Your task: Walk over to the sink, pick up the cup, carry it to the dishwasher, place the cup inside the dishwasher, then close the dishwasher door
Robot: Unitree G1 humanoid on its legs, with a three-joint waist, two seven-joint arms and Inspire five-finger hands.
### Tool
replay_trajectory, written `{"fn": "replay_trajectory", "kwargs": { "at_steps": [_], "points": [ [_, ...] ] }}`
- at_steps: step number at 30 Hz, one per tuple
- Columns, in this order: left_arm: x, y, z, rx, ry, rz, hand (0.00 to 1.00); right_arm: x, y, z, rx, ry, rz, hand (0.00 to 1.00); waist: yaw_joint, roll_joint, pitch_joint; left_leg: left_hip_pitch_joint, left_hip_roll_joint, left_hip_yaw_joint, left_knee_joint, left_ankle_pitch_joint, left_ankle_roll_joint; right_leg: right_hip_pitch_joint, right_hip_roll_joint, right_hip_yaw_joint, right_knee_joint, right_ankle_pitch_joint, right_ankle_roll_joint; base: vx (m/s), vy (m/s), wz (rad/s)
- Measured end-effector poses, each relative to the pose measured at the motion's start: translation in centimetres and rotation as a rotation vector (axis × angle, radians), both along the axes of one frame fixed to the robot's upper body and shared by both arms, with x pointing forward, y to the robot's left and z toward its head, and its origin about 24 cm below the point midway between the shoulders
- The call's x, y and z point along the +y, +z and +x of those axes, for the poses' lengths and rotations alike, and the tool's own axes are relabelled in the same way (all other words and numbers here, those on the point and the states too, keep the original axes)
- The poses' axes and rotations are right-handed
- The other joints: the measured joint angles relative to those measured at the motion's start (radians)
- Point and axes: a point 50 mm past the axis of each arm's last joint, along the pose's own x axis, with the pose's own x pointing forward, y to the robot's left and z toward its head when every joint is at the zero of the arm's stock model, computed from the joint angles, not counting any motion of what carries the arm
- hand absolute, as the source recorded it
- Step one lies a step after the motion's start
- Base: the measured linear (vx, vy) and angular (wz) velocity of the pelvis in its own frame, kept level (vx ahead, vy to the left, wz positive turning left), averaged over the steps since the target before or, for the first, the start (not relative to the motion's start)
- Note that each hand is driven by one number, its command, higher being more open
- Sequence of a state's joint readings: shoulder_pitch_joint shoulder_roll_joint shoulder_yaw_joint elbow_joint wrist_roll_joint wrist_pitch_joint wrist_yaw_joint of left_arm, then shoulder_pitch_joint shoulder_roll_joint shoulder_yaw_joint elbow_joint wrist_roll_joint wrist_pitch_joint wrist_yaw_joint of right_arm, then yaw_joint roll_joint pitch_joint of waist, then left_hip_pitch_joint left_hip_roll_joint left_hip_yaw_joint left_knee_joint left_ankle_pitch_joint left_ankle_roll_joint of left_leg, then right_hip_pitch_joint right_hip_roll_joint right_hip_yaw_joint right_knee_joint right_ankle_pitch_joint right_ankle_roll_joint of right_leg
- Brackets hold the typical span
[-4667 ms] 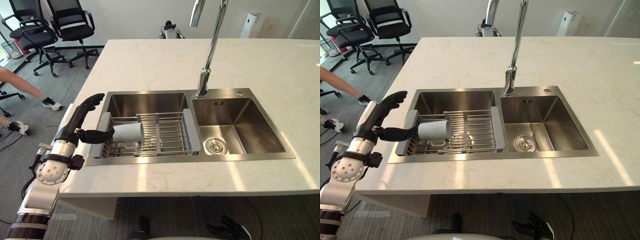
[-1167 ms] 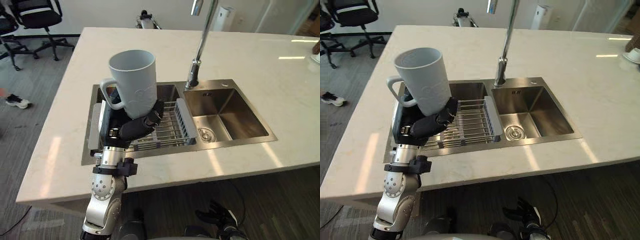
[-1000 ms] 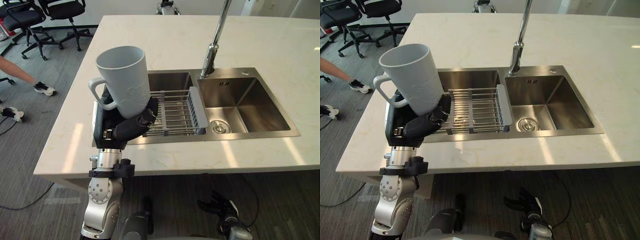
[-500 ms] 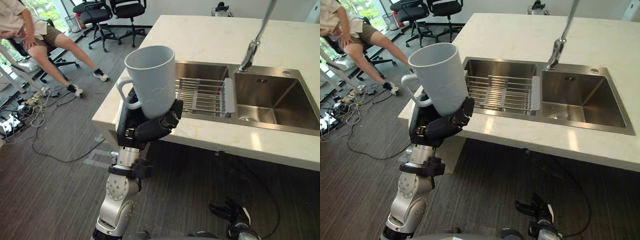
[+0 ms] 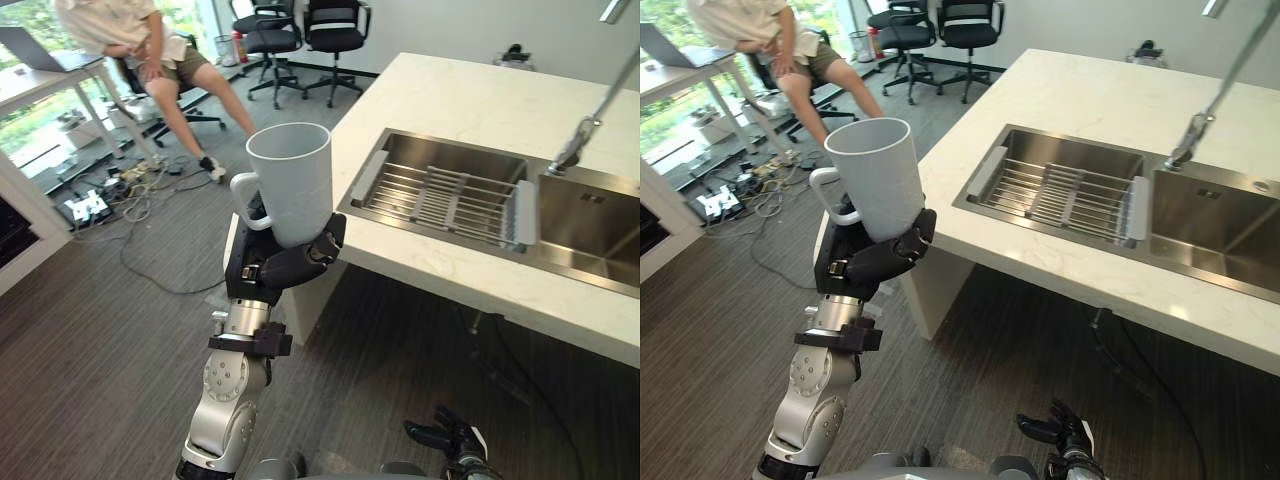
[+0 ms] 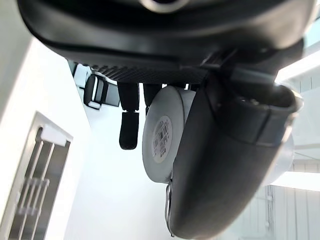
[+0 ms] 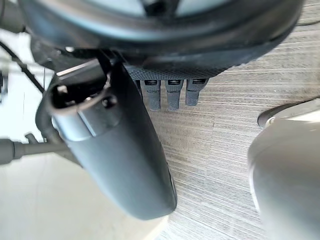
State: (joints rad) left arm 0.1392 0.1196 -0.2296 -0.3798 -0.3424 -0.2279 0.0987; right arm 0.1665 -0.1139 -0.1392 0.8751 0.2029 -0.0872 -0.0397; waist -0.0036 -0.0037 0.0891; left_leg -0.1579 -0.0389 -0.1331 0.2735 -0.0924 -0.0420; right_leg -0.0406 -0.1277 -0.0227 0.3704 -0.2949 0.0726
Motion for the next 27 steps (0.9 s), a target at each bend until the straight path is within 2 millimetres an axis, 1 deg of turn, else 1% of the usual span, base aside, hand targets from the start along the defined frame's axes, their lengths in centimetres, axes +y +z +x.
{"fn": "replay_trajectory", "kwargs": {
  "at_steps": [1,2,4,5,6,7,8,10,11,12,13,14,15,16,17,18,19,20,21,22,23,25,26,27],
  "points": [
    [0.3,0.0,-0.5,0.007,0.02,-0.012,0.3,0.2,0.1,0.2,-0.008,0.013,-0.001,0.9,0.007,0.0,0.0,-0.017,0.0,-0.031,0.009,0.009,-0.005,0.003,0.005,-0.031,-0.005,0.007,0.009,-0.03,-0.084,0.7],
    [0.5,0.0,-0.7,0.008,0.033,-0.019,0.3,0.2,0.2,0.4,-0.017,0.019,-0.003,0.9,0.011,0.0,0.0,-0.028,-0.001,-0.05,0.016,0.014,-0.008,0.004,0.008,-0.048,-0.006,0.008,0.008,-0.02,-0.103,0.81],
    [1.1,0.3,-1.1,-0.001,0.067,-0.034,0.3,0.4,0.7,1.3,-0.057,0.039,-0.012,0.9,0.016,0.0,0.0,-0.06,-0.011,-0.112,0.022,0.038,-0.021,0.009,0.011,-0.115,-0.006,0.008,0.003,0.0,-0.111,0.94],
    [1.3,0.4,-1.3,-0.007,0.077,-0.04,0.3,0.3,1.1,1.8,-0.08,0.045,-0.02,0.9,0.015,0.0,0.0,-0.077,-0.017,-0.11,0.014,0.064,-0.024,0.014,0.006,-0.151,-0.007,0.007,0.001,-0.03,-0.084,1.33],
    [1.3,0.7,-1.3,-0.015,0.079,-0.054,0.3,0.1,1.4,2.2,-0.101,0.041,-0.032,0.9,0.015,-0.002,0.001,-0.086,-0.019,-0.061,-0.027,0.111,-0.008,0.027,-0.005,-0.201,-0.016,0.008,-0.001,-0.06,-0.025,1.56],
    [1.6,0.8,-1.4,-0.022,0.089,-0.061,0.3,-0.3,1.5,2.4,-0.106,0.029,-0.048,0.9,0.021,-0.009,0.007,-0.074,-0.002,0.016,-0.088,0.145,0.036,0.046,-0.018,-0.243,-0.038,0.014,-0.011,-0.1,-0.004,1.33],
    [1.9,0.8,-1.4,-0.024,0.101,-0.064,0.3,-0.3,1.7,2.8,-0.114,0.032,-0.058,0.9,0.027,-0.018,0.014,-0.086,0.024,0.093,-0.072,0.119,0.061,0.055,-0.02,-0.263,-0.048,0.015,-0.012,-0.1,0.001,1.07],
    [2.5,0.7,-1.3,-0.018,0.13,-0.074,0.3,-1.0,2.1,3.4,-0.134,0.027,-0.094,0.9,0.017,-0.015,0.017,-0.126,0.135,0.367,0.098,0.004,0.069,0.106,-0.035,-0.354,-0.079,0.019,-0.007,-0.05,-0.007,1.16],
    [2.6,0.7,-1.3,-0.02,0.136,-0.073,0.3,-1.5,2.2,3.2,-0.127,0.027,-0.114,0.9,0.015,-0.015,0.017,-0.122,0.167,0.431,0.153,-0.018,0.065,0.127,-0.044,-0.392,-0.089,0.02,-0.004,-0.01,0.05,1.04],
    [2.7,0.7,-1.3,-0.024,0.14,-0.073,0.3,-1.7,2.2,3.2,-0.126,0.028,-0.121,0.9,0.016,-0.013,0.016,-0.115,0.175,0.434,0.164,-0.02,0.061,0.133,-0.048,-0.401,-0.092,0.019,-0.002,0.04,0.175,0.69],
    [3.0,0.8,-1.4,-0.033,0.154,-0.074,0.3,-2.2,2.4,3.4,-0.131,0.028,-0.136,0.9,0.019,0.002,0.009,-0.098,0.184,0.425,0.149,-0.034,0.046,0.135,-0.048,-0.411,-0.092,0.015,0.017,0.06,0.188,0.47],
    [3.6,0.8,-1.3,-0.034,0.176,-0.065,0.3,-2.2,2.6,3.9,-0.139,0.031,-0.144,0.9,0.017,0.0,0.012,-0.097,0.154,0.414,0.126,-0.043,0.033,0.13,-0.074,-0.418,-0.08,0.007,0.027,0.09,0.257,0.35],
    [3.8,0.7,-1.4,-0.031,0.186,-0.063,0.3,-2.1,2.6,4.1,-0.143,0.036,-0.147,0.9,0.016,-0.005,0.015,-0.097,0.142,0.415,0.124,-0.051,0.038,0.128,-0.084,-0.418,-0.077,0.004,0.024,0.1,0.249,0.3],
    [4.3,0.3,-1.5,-0.01,0.206,-0.067,0.3,-2.2,2.7,4.2,-0.145,0.041,-0.151,0.9,0.016,-0.012,0.019,-0.097,0.11,0.413,0.134,-0.073,0.051,0.128,-0.111,-0.418,-0.055,-0.001,0.025,0.15,0.307,0.38],
    [4.5,-0.1,-1.6,0.014,0.214,-0.072,0.3,-2.3,2.6,4.1,-0.138,0.038,-0.154,0.9,0.007,-0.012,0.02,-0.095,0.078,0.392,0.147,-0.094,0.068,0.122,-0.146,-0.412,0.011,0.001,0.028,0.15,0.262,0.55],
    [4.5,-0.3,-1.6,0.025,0.213,-0.07,0.3,-2.3,2.6,3.9,-0.127,0.041,-0.157,0.9,0.003,-0.013,0.02,-0.091,0.061,0.379,0.153,-0.103,0.077,0.111,-0.168,-0.404,0.072,0.001,0.027,0.23,0.291,0.97],
    [4.5,-0.5,-1.7,0.04,0.207,-0.063,0.3,-2.4,2.4,3.5,-0.105,0.051,-0.162,0.9,-0.008,-0.014,0.023,-0.069,0.022,0.333,0.161,-0.121,0.099,0.053,-0.203,-0.324,0.26,0.029,-0.016,0.16,0.189,0.97],
    [4.4,-0.6,-1.7,0.043,0.202,-0.061,0.3,-2.3,2.3,3.4,-0.1,0.058,-0.161,0.9,-0.016,-0.012,0.025,-0.059,0.014,0.312,0.162,-0.129,0.109,0.028,-0.198,-0.27,0.329,0.031,-0.027,0.21,0.179,1.11],
    [4.3,-0.7,-1.6,0.049,0.197,-0.059,0.3,-2.1,2.2,3.2,-0.095,0.066,-0.156,0.9,-0.019,-0.008,0.027,-0.043,0.006,0.278,0.161,-0.13,0.112,-0.002,-0.163,-0.187,0.387,0.007,-0.022,0.18,0.076,0.99],
    [4.4,-0.8,-1.6,0.054,0.193,-0.05,0.3,-1.9,2.1,3.1,-0.091,0.07,-0.148,0.9,-0.015,-0.007,0.028,-0.015,-0.001,0.244,0.148,-0.133,0.113,-0.034,-0.115,-0.103,0.399,-0.021,-0.02,0.22,0.079,0.88],
    [4.4,-0.8,-1.6,0.055,0.191,-0.047,0.3,-1.8,2.1,3.1,-0.092,0.072,-0.146,0.9,-0.013,-0.007,0.028,-0.006,-0.007,0.226,0.144,-0.134,0.113,-0.049,-0.096,-0.074,0.394,-0.032,-0.021,0.27,0.023,0.93],
    [4.2,-0.9,-1.6,0.055,0.175,-0.036,0.3,-1.6,2.4,3.4,-0.119,0.076,-0.144,0.9,-0.014,-0.007,0.028,0.034,-0.02,0.159,0.124,-0.136,0.108,-0.128,-0.021,0.035,0.343,-0.062,-0.005,0.27,-0.049,0.88],
    [4.2,-0.8,-1.6,0.055,0.17,-0.036,0.3,-1.5,2.5,3.4,-0.128,0.076,-0.143,0.9,-0.013,-0.007,0.028,0.045,-0.021,0.145,0.119,-0.137,0.105,-0.146,-0.002,0.058,0.323,-0.063,-0.004,0.22,-0.096,0.89],
    [3.9,-0.8,-1.5,0.053,0.156,-0.038,0.3,-1.3,2.8,3.4,-0.147,0.076,-0.144,0.9,-0.017,-0.009,0.026,0.06,-0.021,0.115,0.122,-0.144,0.093,-0.161,0.031,0.107,0.261,-0.061,-0.002,0.17,-0.098,0.99]
  ]
}}
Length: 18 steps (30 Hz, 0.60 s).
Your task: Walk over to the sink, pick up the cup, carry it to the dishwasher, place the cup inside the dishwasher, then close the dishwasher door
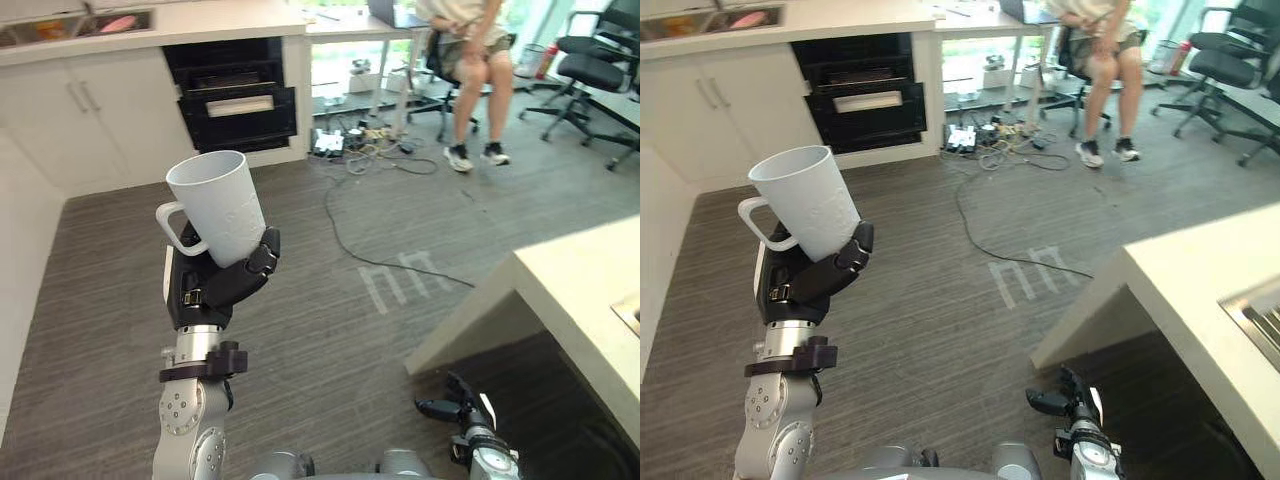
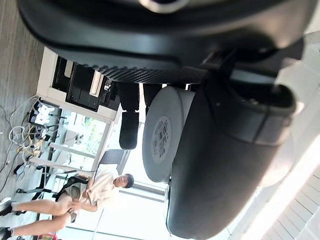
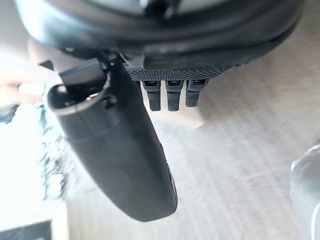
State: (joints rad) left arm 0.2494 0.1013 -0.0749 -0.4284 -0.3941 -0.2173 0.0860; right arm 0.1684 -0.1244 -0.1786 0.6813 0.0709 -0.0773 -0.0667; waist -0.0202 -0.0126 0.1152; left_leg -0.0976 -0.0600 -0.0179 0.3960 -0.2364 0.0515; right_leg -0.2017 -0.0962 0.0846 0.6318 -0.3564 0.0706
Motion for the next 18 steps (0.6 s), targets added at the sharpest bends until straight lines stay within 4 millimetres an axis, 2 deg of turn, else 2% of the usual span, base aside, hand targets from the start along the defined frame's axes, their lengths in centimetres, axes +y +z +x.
{"fn": "replay_trajectory", "kwargs": {
  "at_steps": [1,2,3,4,7,12,16,17,18],
  "points": [
    [-0.3,0.0,0.0,-0.002,-0.016,-0.002,0.3,0.0,0.1,-0.3,-0.005,-0.002,-0.003,0.9,-0.003,-0.012,-0.006,0.005,-0.002,0.0,0.016,-0.012,-0.02,-0.003,0.005,0.024,-0.08,0.029,0.006,0.21,-0.151,1.05],
    [-0.4,0.1,0.0,-0.005,-0.02,0.001,0.3,0.0,0.1,-0.5,-0.003,-0.003,-0.004,0.9,-0.005,-0.027,-0.012,0.006,-0.009,0.0,0.029,-0.018,-0.029,-0.002,-0.006,0.021,-0.129,0.089,0.0,0.17,-0.151,0.94],
    [-0.4,0.2,0.0,-0.013,-0.029,0.006,0.3,0.0,0.2,-0.7,-0.005,0.001,-0.007,0.9,-0.003,-0.047,-0.012,0.003,-0.016,-0.004,0.055,-0.034,-0.044,0.0,-0.019,0.015,-0.153,0.132,0.035,0.26,-0.264,0.7],
    [-0.6,0.0,-0.4,-0.004,-0.021,-0.02,0.3,-0.1,0.5,-0.4,-0.012,0.023,-0.03,0.9,0.012,-0.019,-0.026,-0.003,0.04,-0.003,0.07,-0.059,-0.07,0.03,0.02,-0.025,-0.188,0.136,0.012,0.23,-0.23,0.49],
    [-0.4,0.3,-0.6,-0.019,-0.004,-0.032,0.3,0.1,1.5,0.6,-0.072,0.049,-0.049,0.9,0.027,-0.009,-0.033,0.0,0.093,-0.004,0.041,-0.066,-0.075,0.055,0.065,-0.057,-0.242,0.156,-0.019,0.18,-0.214,0.17],
    [0.2,-0.3,-1.1,0.014,0.026,-0.032,0.3,-0.3,1.8,0.5,-0.072,0.068,-0.084,0.9,0.033,-0.009,-0.04,0.039,0.107,-0.017,-0.008,-0.059,-0.086,0.109,0.077,-0.072,-0.307,0.165,-0.028,0.09,-0.077,0.08],
    [1.3,-1.2,-1.2,0.054,0.075,-0.015,0.3,0.2,0.6,-1.1,-0.002,0.08,-0.069,0.9,0.036,-0.019,-0.052,0.057,0.091,-0.023,-0.065,-0.013,-0.096,0.144,0.062,-0.083,-0.381,0.193,-0.025,0.04,-0.003,0.08],
    [2.5,-2.4,-1.4,0.119,0.112,0.024,0.3,1.0,-1.1,-2.7,0.101,0.108,-0.035,0.9,0.032,-0.038,-0.056,0.069,0.084,-0.05,-0.2,0.092,-0.098,0.152,0.07,-0.098,-0.477,0.293,-0.041,0.02,0.002,0.07],
    [2.5,-2.4,-1.4,0.119,0.112,0.024,0.3,1.0,-1.1,-2.7,0.101,0.108,-0.035,0.9,0.032,-0.038,-0.056,0.069,0.084,-0.05,-0.2,0.092,-0.098,0.152,0.07,-0.098,-0.477,0.293,-0.041,0.0,0.0,0.0]
  ]
}}
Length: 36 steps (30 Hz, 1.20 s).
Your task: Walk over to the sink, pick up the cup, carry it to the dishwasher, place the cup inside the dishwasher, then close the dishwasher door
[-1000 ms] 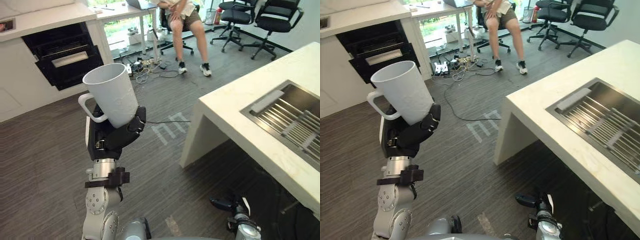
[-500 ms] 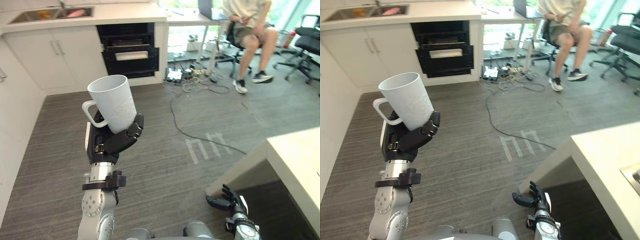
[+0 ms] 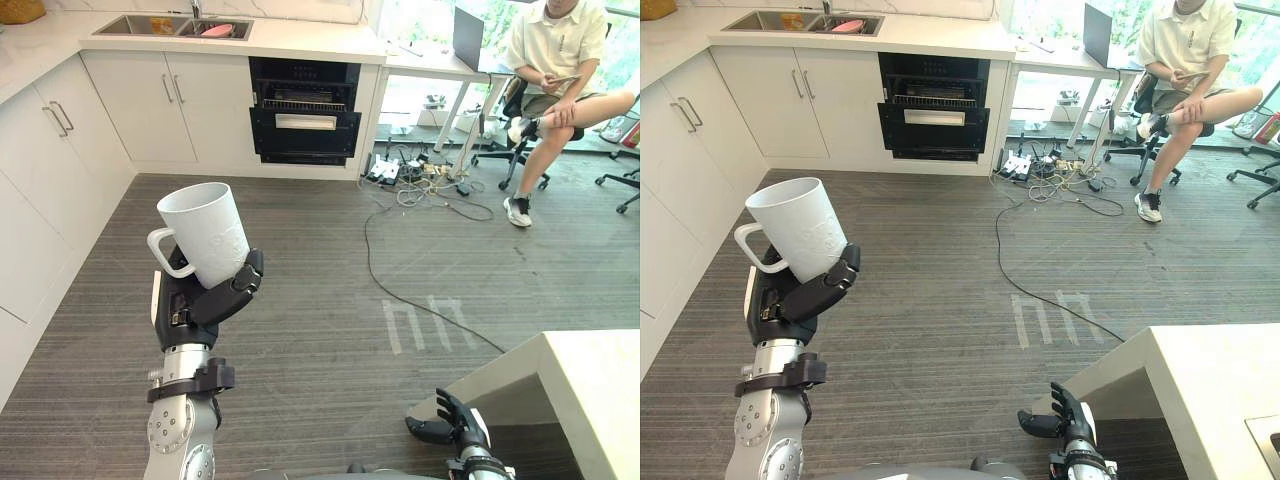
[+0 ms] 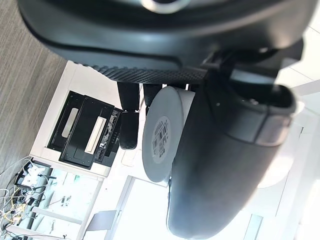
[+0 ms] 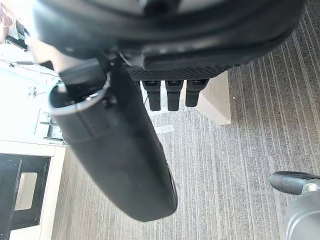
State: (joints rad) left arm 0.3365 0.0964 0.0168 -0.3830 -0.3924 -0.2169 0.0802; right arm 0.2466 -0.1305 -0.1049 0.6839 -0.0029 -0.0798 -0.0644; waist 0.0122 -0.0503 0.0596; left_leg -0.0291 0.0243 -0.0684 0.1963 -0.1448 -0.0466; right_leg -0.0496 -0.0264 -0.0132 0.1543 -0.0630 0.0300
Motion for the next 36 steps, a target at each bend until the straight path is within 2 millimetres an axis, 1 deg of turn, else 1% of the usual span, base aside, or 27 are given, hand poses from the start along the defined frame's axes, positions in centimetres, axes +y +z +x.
{"fn": "replay_trajectory", "kwargs": {
  "at_steps": [2,5,7,9,11,12,14,15,17,18,20,21,22,23,24,25,26,27,28,29,30,31,32,33,34,35,36],
  "points": [
    [0.0,0.0,0.0,0.0,0.0,0.0,0.3,0.0,0.0,0.0,0.0,0.0,0.0,0.9,0.0,0.0,0.0,0.0,0.0,0.0,0.0,0.0,0.0,0.0,0.0,0.0,0.0,0.0,0.0,0.0,0.0,-0.03],
    [-0.2,-0.1,0.0,0.0,0.005,-0.015,0.3,0.0,0.0,0.0,-0.002,-0.003,0.001,0.9,-0.003,0.001,0.0,0.006,0.012,0.037,0.0,-0.006,0.002,-0.014,0.009,0.032,0.002,0.0,0.001,0.0,0.005,-0.26],
    [-0.9,-0.1,0.1,-0.003,-0.014,-0.039,0.3,0.0,0.0,-0.1,-0.007,-0.021,0.008,0.9,-0.01,0.001,0.0,0.006,0.016,0.044,0.004,-0.009,0.002,-0.015,0.006,0.036,0.004,0.0,0.001,0.02,0.012,-0.19],
    [-2.1,-0.2,0.3,-0.001,-0.062,-0.059,0.3,0.1,-0.1,-0.6,0.0,-0.047,0.016,0.9,-0.027,0.0,0.0,0.009,0.017,0.047,0.004,-0.009,0.001,-0.015,0.006,0.034,0.009,-0.005,0.001,0.04,0.0,0.01],
    [-3.5,-0.4,0.6,0.009,-0.122,-0.079,0.3,0.2,-0.2,-0.9,0.003,-0.065,0.026,0.9,-0.033,0.001,0.0,0.02,0.018,0.051,-0.007,-0.01,0.0,-0.016,0.006,0.033,0.025,-0.018,0.0,0.02,-0.025,-0.03],
    [-4.4,-0.6,1.1,0.018,-0.16,-0.086,0.3,0.4,-0.3,-1.1,0.004,-0.085,0.041,0.9,-0.032,0.001,0.0,0.028,0.018,0.05,-0.016,-0.011,-0.002,-0.016,0.006,0.031,0.04,-0.03,-0.002,0.01,-0.04,0.04],
    [-5.4,-1.1,1.5,0.04,-0.209,-0.093,0.3,0.6,-0.3,-1.0,-0.001,-0.1,0.058,0.9,-0.033,0.003,-0.002,0.033,0.018,0.046,-0.022,-0.013,-0.004,-0.019,0.006,0.03,0.059,-0.044,-0.004,0.02,-0.036,0.09],
    [-5.9,-1.4,1.8,0.06,-0.239,-0.09,0.3,0.6,-0.4,-0.9,-0.001,-0.104,0.06,0.9,-0.033,0.002,-0.002,0.034,0.011,0.035,-0.03,-0.011,-0.007,-0.024,0.002,0.025,0.079,-0.061,-0.004,0.03,-0.031,0.27],
    [-6.3,-2.0,1.8,0.091,-0.264,-0.087,0.3,0.5,-0.5,-0.6,0.0,-0.135,0.071,0.9,-0.036,0.002,-0.002,0.03,-0.003,-0.002,-0.035,-0.004,-0.008,-0.026,-0.013,-0.012,0.104,-0.084,-0.005,0.04,-0.038,0.59],
    [-6.2,-2.3,1.8,0.108,-0.261,-0.085,0.3,0.3,-0.5,-0.3,0.0,-0.143,0.07,0.9,-0.036,0.003,-0.002,0.019,-0.011,-0.033,-0.031,0.0,-0.008,-0.025,-0.024,-0.046,0.113,-0.098,-0.005,0.05,-0.063,0.82],
    [-5.5,-2.4,1.9,0.116,-0.234,-0.082,0.3,0.1,-0.5,0.6,-0.007,-0.138,0.067,0.9,-0.026,0.004,-0.001,-0.022,-0.023,-0.078,-0.007,0.011,-0.018,-0.025,-0.035,-0.108,0.109,-0.106,-0.008,0.06,-0.083,1.01],
    [-5.0,-2.4,1.9,0.118,-0.215,-0.074,0.3,0.0,-0.4,1.2,-0.013,-0.133,0.063,0.9,-0.022,0.004,0.002,-0.049,-0.028,-0.086,0.015,0.018,-0.024,-0.023,-0.049,-0.144,0.107,-0.108,-0.009,0.03,-0.041,0.96],
    [-4.9,-2.4,1.9,0.118,-0.21,-0.073,0.3,-0.1,-0.4,1.4,-0.015,-0.132,0.059,0.9,-0.019,0.006,0.004,-0.062,-0.029,-0.085,0.029,0.02,-0.027,-0.019,-0.054,-0.165,0.104,-0.109,-0.01,0.0,-0.016,1.02],
    [-4.5,-2.4,2.0,0.116,-0.193,-0.071,0.3,-0.3,-0.2,1.9,-0.027,-0.133,0.049,0.9,-0.012,0.009,0.008,-0.091,-0.028,-0.064,0.053,0.029,-0.039,-0.003,-0.065,-0.211,0.089,-0.109,-0.011,-0.01,-0.012,0.85],
    [-4.4,-2.3,2.1,0.112,-0.19,-0.068,0.3,-0.4,-0.1,2.1,-0.033,-0.134,0.044,0.9,-0.01,0.008,0.013,-0.1,-0.023,-0.026,0.058,0.03,-0.044,0.008,-0.073,-0.232,0.077,-0.109,-0.011,-0.02,-0.013,1.11],
    [-4.1,-2.1,2.2,0.1,-0.178,-0.064,0.3,-0.9,0.1,2.5,-0.043,-0.134,0.026,0.9,-0.009,0.019,0.03,-0.12,0.016,0.113,0.082,0.011,-0.025,0.033,-0.075,-0.277,0.066,-0.108,-0.01,-0.03,0.002,0.88],
    [-4.1,-2.0,2.3,0.096,-0.176,-0.065,0.3,-1.2,0.3,2.7,-0.047,-0.134,0.018,0.9,-0.008,0.022,0.038,-0.13,0.043,0.182,0.103,0.001,-0.006,0.037,-0.075,-0.298,0.067,-0.109,-0.011,-0.05,0.036,0.83],
    [-3.8,-1.9,2.3,0.092,-0.169,-0.058,0.3,-1.6,0.5,3.3,-0.06,-0.135,0.008,0.9,0.0,0.037,0.038,-0.137,0.092,0.297,0.118,0.005,0.016,0.039,-0.076,-0.308,0.071,-0.112,-0.007,-0.04,0.079,0.44],
    [-3.4,-1.7,2.3,0.085,-0.157,-0.052,0.3,-1.8,0.8,4.1,-0.08,-0.138,0.004,0.9,0.002,0.038,0.045,-0.139,0.091,0.326,0.125,0.015,0.019,0.038,-0.087,-0.304,0.078,-0.12,0.01,-0.02,0.108,0.25],
    [-3.1,-1.6,2.3,0.081,-0.145,-0.046,0.3,-1.7,1.1,4.6,-0.094,-0.134,0.001,0.9,0.003,0.036,0.049,-0.139,0.081,0.326,0.129,0.009,0.027,0.038,-0.099,-0.303,0.085,-0.124,0.019,-0.01,0.152,0.15],
    [-2.7,-1.4,2.2,0.07,-0.132,-0.044,0.3,-1.8,1.4,5.2,-0.112,-0.134,-0.002,0.9,0.0,0.036,0.054,-0.15,0.071,0.321,0.163,-0.02,0.04,0.035,-0.117,-0.309,0.109,-0.14,0.036,0.0,0.148,0.14],
    [-2.7,-1.2,2.2,0.064,-0.127,-0.044,0.3,-2.0,1.4,5.2,-0.115,-0.144,-0.002,0.9,0.0,0.036,0.056,-0.156,0.066,0.317,0.187,-0.04,0.047,0.032,-0.128,-0.311,0.128,-0.155,0.045,0.01,0.217,0.25],
    [-2.5,-1.0,2.0,0.053,-0.121,-0.044,0.3,-2.3,1.4,4.9,-0.111,-0.161,-0.008,0.9,0.0,0.035,0.06,-0.163,0.049,0.311,0.236,-0.086,0.059,0.031,-0.159,-0.316,0.183,-0.198,0.055,0.06,0.304,0.28],
    [-2.3,-0.6,1.7,0.038,-0.115,-0.041,0.3,-2.6,1.4,4.7,-0.107,-0.173,-0.016,0.9,-0.004,0.031,0.063,-0.162,0.025,0.305,0.269,-0.129,0.085,0.028,-0.197,-0.317,0.255,-0.228,0.079,0.09,0.297,0.27],
    [-2.2,-0.4,1.6,0.029,-0.111,-0.041,0.3,-2.8,1.4,4.6,-0.108,-0.177,-0.021,0.9,-0.006,0.031,0.065,-0.161,0.014,0.305,0.281,-0.145,0.097,0.013,-0.211,-0.314,0.306,-0.235,0.081,0.14,0.289,0.24],
    [-2.0,0.2,1.5,0.006,-0.103,-0.037,0.3,-2.9,1.6,4.8,-0.116,-0.177,-0.026,0.9,-0.004,0.034,0.07,-0.16,-0.006,0.298,0.293,-0.168,0.118,-0.053,-0.247,-0.285,0.45,-0.232,0.052,0.14,0.172,0.22],
    [-1.9,0.4,1.5,-0.004,-0.1,-0.032,0.3,-2.9,1.7,4.9,-0.119,-0.176,-0.026,0.9,-0.006,0.033,0.073,-0.155,-0.017,0.289,0.294,-0.178,0.132,-0.087,-0.258,-0.26,0.522,-0.217,0.022,0.2,0.207,0.46]
  ]
}}
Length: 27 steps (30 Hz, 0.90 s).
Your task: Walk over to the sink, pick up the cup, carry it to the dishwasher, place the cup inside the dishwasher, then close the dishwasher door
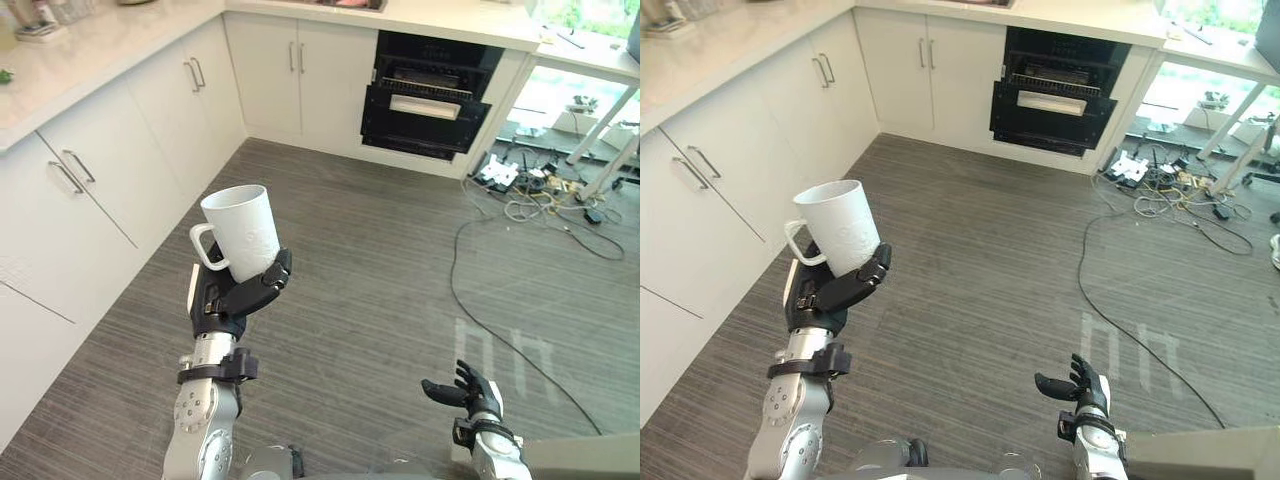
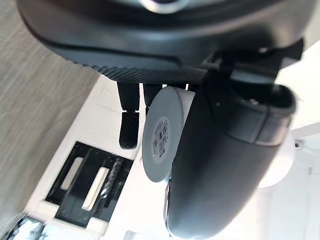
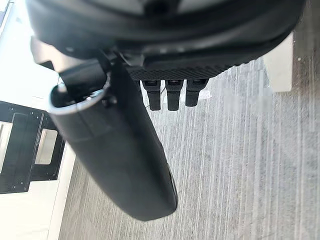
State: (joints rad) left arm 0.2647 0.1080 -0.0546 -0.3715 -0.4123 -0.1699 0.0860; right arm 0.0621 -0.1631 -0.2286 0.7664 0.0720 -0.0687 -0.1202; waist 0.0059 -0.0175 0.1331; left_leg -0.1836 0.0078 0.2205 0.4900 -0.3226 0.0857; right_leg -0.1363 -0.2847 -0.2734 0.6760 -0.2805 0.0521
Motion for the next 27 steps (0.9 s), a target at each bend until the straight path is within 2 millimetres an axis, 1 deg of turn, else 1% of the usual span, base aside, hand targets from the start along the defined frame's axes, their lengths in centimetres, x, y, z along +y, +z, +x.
{"fn": "replay_trajectory", "kwargs": {
  "at_steps": [1,2,3,4,5,6,7,8,9,10,11,12,13,14,15,16,17,18,19,20,21,22,23,24,25,26,27],
  "points": [
    [0.1,0.4,-0.1,-0.015,0.001,0.003,0.3,0.2,-0.1,0.0,0.005,0.001,0.006,0.9,-0.012,0.002,0.006,0.015,-0.011,-0.029,0.0,-0.013,0.02,-0.059,0.008,0.072,0.116,0.011,-0.025,0.26,0.145,0.63],
    [0.0,0.5,-0.1,-0.021,-0.002,0.006,0.3,0.3,-0.1,-0.1,0.007,0.002,0.008,0.9,-0.019,0.003,0.007,0.038,-0.012,-0.056,-0.004,-0.028,0.032,-0.089,0.044,0.119,0.168,-0.007,-0.012,0.28,0.109,0.62],
    [0.1,0.5,-0.1,-0.023,0.0,0.009,0.3,0.4,0.1,0.0,-0.001,0.007,0.004,0.9,-0.019,0.004,0.008,0.052,-0.012,-0.065,-0.012,-0.034,0.031,-0.105,0.061,0.13,0.177,-0.015,-0.014,0.32,0.053,0.47],
    [0.2,0.5,-0.1,-0.025,0.003,0.014,0.3,0.3,0.6,0.4,-0.029,0.021,-0.015,0.9,-0.019,0.005,0.009,0.083,-0.015,-0.077,-0.039,-0.039,0.023,-0.142,0.091,0.134,0.155,-0.023,-0.018,0.35,0.028,0.29],
    [0.2,0.6,-0.1,-0.028,0.002,0.016,0.3,0.1,1.3,1.0,-0.066,0.028,-0.033,0.9,-0.021,0.004,0.009,0.116,-0.017,-0.087,-0.074,-0.038,0.008,-0.185,0.117,0.126,0.097,-0.023,-0.016,0.36,0.02,0.26],
    [0.2,0.6,-0.1,-0.03,-0.002,0.019,0.3,0.1,1.7,1.3,-0.085,0.03,-0.04,0.9,-0.024,0.005,0.01,0.133,-0.018,-0.093,-0.093,-0.034,-0.005,-0.208,0.131,0.118,0.056,-0.023,-0.016,0.4,0.004,0.29],
    [0.1,0.7,0.1,-0.034,-0.013,0.026,0.3,-0.1,2.2,1.7,-0.111,0.033,-0.053,0.9,-0.03,0.006,0.01,0.165,-0.016,-0.106,-0.127,-0.028,-0.031,-0.247,0.157,0.098,-0.05,-0.009,-0.011,0.46,-0.017,0.44],
    [-0.1,0.7,0.2,-0.038,-0.023,0.029,0.3,-0.3,2.5,1.9,-0.124,0.035,-0.063,0.9,-0.044,0.007,0.009,0.197,-0.014,-0.128,-0.153,-0.038,-0.05,-0.272,0.186,0.096,-0.167,0.057,-0.024,0.5,-0.032,0.6],
    [-0.1,0.7,0.3,-0.036,-0.024,0.029,0.3,-0.4,2.5,1.9,-0.125,0.034,-0.069,0.9,-0.055,0.011,0.01,0.214,-0.01,-0.147,-0.158,-0.045,-0.061,-0.276,0.205,0.104,-0.19,0.116,-0.031,0.6,-0.064,0.76],
    [-0.4,0.4,0.6,-0.026,-0.034,0.021,0.3,-0.9,2.6,1.8,-0.116,0.035,-0.088,0.9,-0.07,0.037,0.003,0.239,0.021,-0.178,-0.164,-0.062,-0.09,-0.266,0.233,0.105,-0.202,0.163,-0.032,0.67,-0.074,0.52],
    [-0.6,0.1,0.7,-0.016,-0.031,0.005,0.3,-1.1,3.0,2.0,-0.125,0.04,-0.099,0.9,-0.061,0.064,-0.008,0.246,0.056,-0.194,-0.16,-0.052,-0.122,-0.245,0.251,0.071,-0.188,0.164,-0.033,0.67,-0.074,0.4],
    [-0.7,0.0,0.9,-0.014,-0.031,-0.005,0.3,-1.2,3.1,2.1,-0.133,0.042,-0.104,0.9,-0.065,0.067,-0.007,0.25,0.063,-0.204,-0.149,-0.03,-0.139,-0.243,0.247,0.062,-0.156,0.163,-0.035,0.66,-0.084,0.38],
    [-1.2,-0.3,1.2,-0.003,-0.034,-0.032,0.3,-1.3,3.7,2.3,-0.157,0.046,-0.117,0.9,-0.09,0.057,0.011,0.27,0.047,-0.218,-0.085,0.033,-0.141,-0.266,0.222,0.032,-0.005,0.13,-0.071,0.7,-0.195,0.58],
    [-1.4,-0.6,1.1,0.007,-0.029,-0.051,0.3,-1.3,4.1,1.9,-0.178,0.046,-0.124,0.9,-0.084,0.083,0.003,0.233,0.099,-0.208,0.125,0.049,-0.133,-0.198,0.282,0.017,-0.135,0.126,-0.091,0.65,-0.229,0.68],
    [-1.8,-0.3,1.1,-0.009,-0.045,-0.06,0.3,-1.2,4.5,1.6,-0.2,0.041,-0.136,0.9,-0.083,0.098,0.016,0.158,0.146,-0.188,0.345,0.105,-0.122,-0.113,0.318,0.002,-0.242,0.119,-0.089,0.47,-0.238,0.29],
    [-2.1,-0.2,1.0,-0.011,-0.053,-0.066,0.3,-1.2,4.8,1.7,-0.212,0.038,-0.147,0.9,-0.07,0.109,0.019,0.104,0.187,-0.178,0.461,0.102,-0.112,-0.087,0.35,0.002,-0.253,0.127,-0.102,0.39,-0.118,-0.04],
    [-2.1,0.1,0.8,-0.023,-0.07,-0.049,0.3,-0.7,4.9,1.8,-0.226,0.032,-0.136,0.9,-0.042,0.113,0.017,0.024,0.227,-0.144,0.602,0.075,-0.108,-0.015,0.379,0.021,-0.293,0.11,-0.129,0.56,-0.097,-0.35],
    [-2.0,0.3,0.7,-0.032,-0.071,-0.043,0.3,0.1,5.0,2.2,-0.244,0.042,-0.121,0.9,-0.018,0.089,0.022,-0.053,0.229,-0.119,0.634,0.039,-0.084,0.061,0.381,0.045,-0.352,0.108,-0.133,0.6,-0.062,-0.29],
    [-1.9,0.5,0.7,-0.039,-0.068,-0.044,0.3,0.4,5.1,2.3,-0.255,0.048,-0.114,0.9,-0.009,0.079,0.024,-0.09,0.223,-0.108,0.619,0.02,-0.08,0.099,0.377,0.052,-0.385,0.108,-0.132,0.57,-0.057,-0.2],
    [-1.9,0.6,0.7,-0.046,-0.064,-0.048,0.3,0.6,5.2,2.5,-0.267,0.056,-0.111,0.9,0.003,0.072,0.023,-0.141,0.209,-0.09,0.557,-0.005,-0.086,0.144,0.368,0.063,-0.424,0.108,-0.132,0.65,0.017,-0.17],
    [-1.8,0.6,0.7,-0.047,-0.056,-0.051,0.3,0.6,5.3,3.1,-0.276,0.062,-0.11,0.9,0.011,0.066,0.026,-0.203,0.153,-0.099,0.379,-0.017,-0.091,0.212,0.348,0.083,-0.477,0.108,-0.132,0.63,0.069,-0.21],
    [-1.7,0.6,0.7,-0.048,-0.051,-0.051,0.3,0.5,5.2,3.5,-0.274,0.062,-0.11,0.9,0.013,0.06,0.029,-0.223,0.128,-0.111,0.297,-0.012,-0.096,0.232,0.336,0.093,-0.494,0.107,-0.132,0.62,0.163,-0.39],
    [-1.5,0.7,0.7,-0.049,-0.044,-0.048,0.3,0.4,5.1,4.0,-0.269,0.061,-0.109,0.9,0.021,0.061,0.029,-0.254,0.085,-0.139,0.133,0.028,-0.118,0.269,0.316,0.118,-0.522,0.102,-0.125,0.53,0.221,-0.61],
    [-1.4,0.8,0.7,-0.054,-0.037,-0.047,0.3,0.3,5.1,4.3,-0.265,0.063,-0.109,0.9,0.032,0.061,0.028,-0.263,0.059,-0.15,-0.025,0.108,-0.12,0.306,0.296,0.15,-0.538,0.078,-0.086,0.54,0.248,-0.7],
    [-1.3,0.9,0.6,-0.059,-0.036,-0.047,0.3,0.3,5.1,4.3,-0.263,0.064,-0.11,0.9,0.036,0.064,0.027,-0.263,0.056,-0.151,-0.089,0.166,-0.11,0.327,0.29,0.166,-0.541,0.054,-0.06,0.56,0.293,-0.72],
    [-1.4,1.1,0.6,-0.066,-0.039,-0.044,0.3,0.4,4.7,3.8,-0.245,0.061,-0.105,0.9,0.041,0.063,0.016,-0.257,0.056,-0.137,-0.05,0.297,-0.07,0.364,0.269,0.197,-0.534,-0.003,-0.022,0.47,0.252,-0.49],
    [-1.4,1.2,0.6,-0.07,-0.042,-0.043,0.3,0.4,4.4,3.6,-0.235,0.059,-0.101,0.9,0.037,0.053,0.012,-0.268,0.05,-0.126,0.008,0.278,-0.04,0.374,0.257,0.205,-0.52,-0.025,-0.013,0.6,0.311,-0.4]
  ]
}}
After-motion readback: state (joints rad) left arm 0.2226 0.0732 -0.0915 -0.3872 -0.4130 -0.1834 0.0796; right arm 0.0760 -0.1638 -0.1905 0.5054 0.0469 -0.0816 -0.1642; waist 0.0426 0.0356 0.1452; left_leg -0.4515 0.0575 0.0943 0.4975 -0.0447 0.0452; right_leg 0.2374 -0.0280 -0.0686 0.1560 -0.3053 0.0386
